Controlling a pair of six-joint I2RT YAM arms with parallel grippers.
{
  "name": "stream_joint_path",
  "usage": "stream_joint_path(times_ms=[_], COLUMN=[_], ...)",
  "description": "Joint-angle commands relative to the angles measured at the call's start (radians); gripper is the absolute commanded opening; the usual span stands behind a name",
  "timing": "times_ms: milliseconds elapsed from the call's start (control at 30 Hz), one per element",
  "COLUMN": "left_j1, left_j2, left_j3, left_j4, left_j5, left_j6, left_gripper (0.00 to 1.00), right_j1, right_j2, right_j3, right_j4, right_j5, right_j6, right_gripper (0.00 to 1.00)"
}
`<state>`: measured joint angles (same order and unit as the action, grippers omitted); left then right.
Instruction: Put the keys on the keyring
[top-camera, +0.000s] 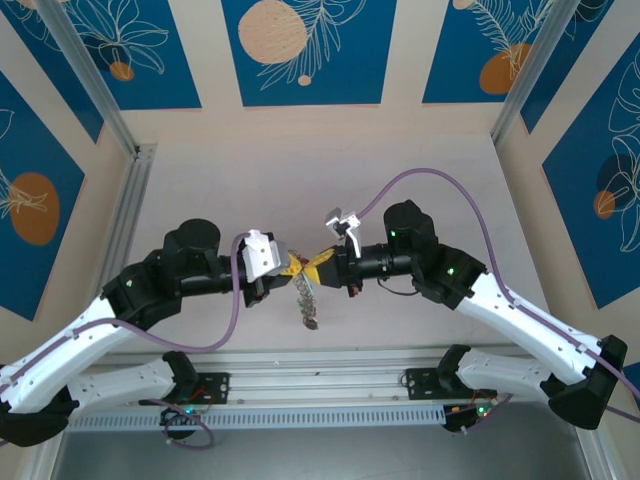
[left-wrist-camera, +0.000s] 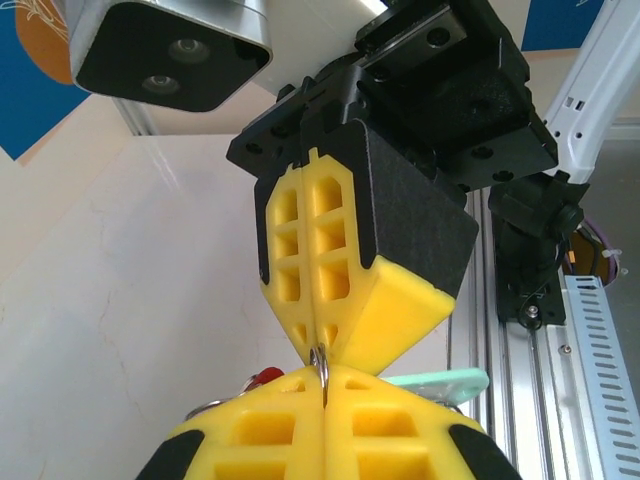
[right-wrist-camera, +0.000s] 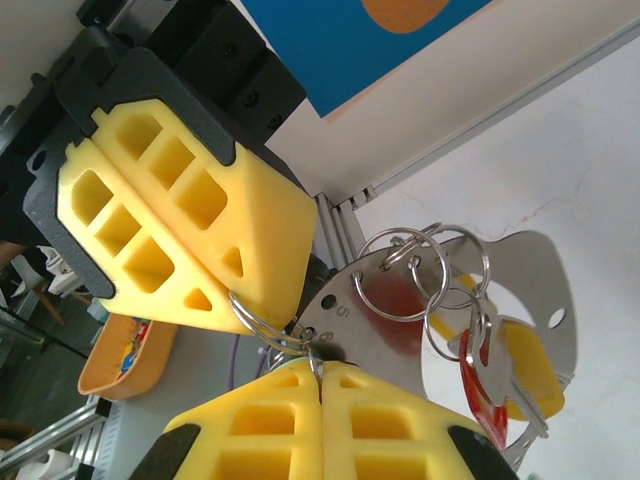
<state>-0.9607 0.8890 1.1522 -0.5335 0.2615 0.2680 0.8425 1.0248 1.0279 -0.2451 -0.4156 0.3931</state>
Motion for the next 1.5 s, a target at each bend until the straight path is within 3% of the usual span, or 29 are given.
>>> stream_joint_path(times_ms=[0, 267, 400, 933, 1200, 1467], left_j1=[-0.024, -0.026, -0.026, -0.026, -0.026, -0.026], left_j2=[-0.044, -0.056, -0.06, -0.047, -0.05, -0.049], left_j3=[0.011, -0.008, -0.011, -0.008, -0.012, -0.016], left_j4=[0.152, 0.192, 0.208, 0.211, 0.23, 0.243], left_j5=[0.087, 0.104, 0.118, 0.159, 0.217, 0.237], left_j6=[-0.013, -0.015, -0.02, -0.038, -0.064, -0.081], left_gripper=[0.0, 0.0, 0.0, 0.0, 0.0, 0.0], right_j1=[-0.018, -0.025, -0.041, -0.011, 0.004, 0.052], right_j2=[0.023, 0.061, 0.055, 0.001, -0.005, -0.005], right_j3=[0.002, 0.026, 0.014, -0.002, -0.005, 0.008], right_j4=[-0.052, -0.077, -0.064, 0.007, 0.049, 0.089], right_j5=[-0.011, -0.075, -0.078, -0.098, -0.111, -0.136], right_j6=[0.023, 0.02, 0.041, 0.004, 0.005, -0.023], right_gripper=[0.06, 0.17, 0.18, 0.12, 0.03, 0.03])
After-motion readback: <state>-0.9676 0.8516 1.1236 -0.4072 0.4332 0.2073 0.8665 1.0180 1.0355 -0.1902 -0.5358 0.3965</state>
